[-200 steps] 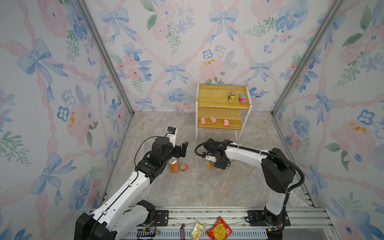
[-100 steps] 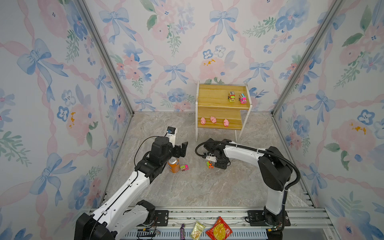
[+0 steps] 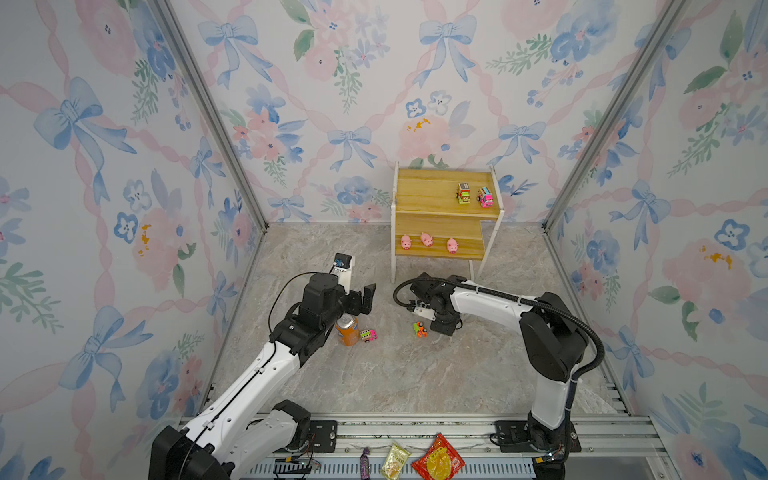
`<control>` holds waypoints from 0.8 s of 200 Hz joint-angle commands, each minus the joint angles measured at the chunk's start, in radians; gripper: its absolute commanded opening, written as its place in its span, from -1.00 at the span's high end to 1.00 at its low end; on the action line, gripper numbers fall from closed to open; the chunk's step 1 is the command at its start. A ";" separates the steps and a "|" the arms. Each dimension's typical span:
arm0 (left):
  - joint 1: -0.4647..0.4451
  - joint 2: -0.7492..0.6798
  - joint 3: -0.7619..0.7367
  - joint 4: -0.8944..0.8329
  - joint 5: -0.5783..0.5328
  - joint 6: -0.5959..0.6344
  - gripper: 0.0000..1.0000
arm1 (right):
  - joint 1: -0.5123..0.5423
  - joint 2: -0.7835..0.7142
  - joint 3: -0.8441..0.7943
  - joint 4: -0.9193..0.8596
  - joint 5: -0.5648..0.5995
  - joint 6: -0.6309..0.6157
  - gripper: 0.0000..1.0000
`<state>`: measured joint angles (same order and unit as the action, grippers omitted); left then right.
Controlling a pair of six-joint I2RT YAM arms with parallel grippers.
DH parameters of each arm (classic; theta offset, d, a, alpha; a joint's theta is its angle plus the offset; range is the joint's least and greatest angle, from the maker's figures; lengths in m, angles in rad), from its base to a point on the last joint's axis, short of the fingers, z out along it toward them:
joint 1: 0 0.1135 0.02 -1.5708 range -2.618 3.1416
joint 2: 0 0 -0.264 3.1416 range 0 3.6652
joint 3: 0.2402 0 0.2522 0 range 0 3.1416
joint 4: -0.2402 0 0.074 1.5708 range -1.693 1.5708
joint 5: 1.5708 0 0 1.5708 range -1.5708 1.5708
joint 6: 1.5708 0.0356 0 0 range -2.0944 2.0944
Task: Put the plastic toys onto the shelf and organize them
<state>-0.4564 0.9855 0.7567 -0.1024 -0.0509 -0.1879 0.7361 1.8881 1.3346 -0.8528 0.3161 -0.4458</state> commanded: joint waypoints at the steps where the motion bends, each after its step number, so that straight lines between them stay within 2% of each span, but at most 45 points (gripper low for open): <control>1: 0.007 -0.001 0.024 -0.004 0.016 -0.018 -0.96 | -0.020 -0.117 -0.043 0.057 -0.025 0.087 0.53; 60: 0.011 -0.011 0.024 -0.002 0.024 -0.026 -0.96 | -0.078 -0.400 -0.242 0.330 -0.136 0.312 0.53; 95: 0.012 -0.019 0.023 -0.003 0.025 -0.027 -0.96 | -0.021 -0.496 -0.364 0.577 -0.177 0.488 0.51; 116: 0.012 -0.026 0.022 -0.002 0.025 -0.027 -0.96 | 0.047 -0.500 -0.417 0.710 -0.121 0.563 0.51; 134: 0.011 -0.032 0.020 -0.003 0.024 -0.028 -0.96 | 0.109 -0.481 -0.452 0.804 -0.029 0.607 0.51; 160: 0.011 -0.044 0.016 -0.003 0.019 -0.029 -0.96 | 0.137 -0.451 -0.500 0.898 0.086 0.664 0.51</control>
<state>-0.4507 0.9619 0.7578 -0.1024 -0.0364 -0.2039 0.8532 1.4082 0.8822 -0.1272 0.2714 0.1104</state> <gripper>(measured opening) 0.979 0.245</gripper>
